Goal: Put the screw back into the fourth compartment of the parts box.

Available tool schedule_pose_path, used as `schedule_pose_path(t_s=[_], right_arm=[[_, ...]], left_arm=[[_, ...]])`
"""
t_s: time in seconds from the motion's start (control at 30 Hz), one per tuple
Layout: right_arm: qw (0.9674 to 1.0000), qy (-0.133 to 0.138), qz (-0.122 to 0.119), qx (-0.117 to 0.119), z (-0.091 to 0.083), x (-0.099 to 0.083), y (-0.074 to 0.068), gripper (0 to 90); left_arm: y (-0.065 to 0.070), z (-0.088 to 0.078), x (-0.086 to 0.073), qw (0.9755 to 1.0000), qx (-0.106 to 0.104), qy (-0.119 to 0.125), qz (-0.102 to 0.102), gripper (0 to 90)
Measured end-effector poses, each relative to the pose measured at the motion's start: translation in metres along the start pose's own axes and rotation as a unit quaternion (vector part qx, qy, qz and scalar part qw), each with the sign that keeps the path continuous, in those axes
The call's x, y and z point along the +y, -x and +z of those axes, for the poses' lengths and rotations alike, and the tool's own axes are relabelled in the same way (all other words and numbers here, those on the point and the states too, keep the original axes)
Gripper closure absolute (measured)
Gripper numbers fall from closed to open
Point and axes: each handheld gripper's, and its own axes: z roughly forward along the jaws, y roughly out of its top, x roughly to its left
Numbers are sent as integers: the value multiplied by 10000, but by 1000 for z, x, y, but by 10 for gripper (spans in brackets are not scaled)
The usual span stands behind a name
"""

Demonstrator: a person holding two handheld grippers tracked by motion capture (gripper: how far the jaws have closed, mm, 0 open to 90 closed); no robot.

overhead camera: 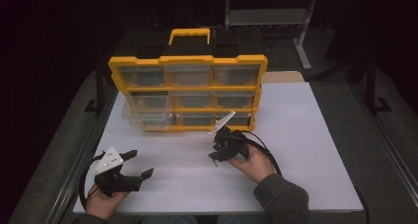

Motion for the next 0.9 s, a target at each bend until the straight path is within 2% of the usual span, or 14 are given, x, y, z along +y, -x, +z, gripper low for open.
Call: schedule_pose_path(t_s=[0.1, 0.23, 0.43, 0.73, 0.9], right_arm=[[9999, -40, 103, 109, 9, -8, -2, 655], [9998, -98, 98, 133, 14, -9, -3, 671], [9995, -273, 99, 90, 23, -11, -3, 715], [9993, -368, 79, 72, 27, -13, -3, 749], [9992, -385, 6, -56, 27, -14, -5, 813]], left_arm=[[2, 1, 0, 10000, -6, -6, -33, 143], [1, 1, 0, 10000, -8, -6, -32, 143], [1, 0, 0, 10000, -6, 4, -9, 143], [1, 0, 0, 10000, 0, 17, -9, 143], [1, 0, 0, 10000, -1, 24, -8, 143]])
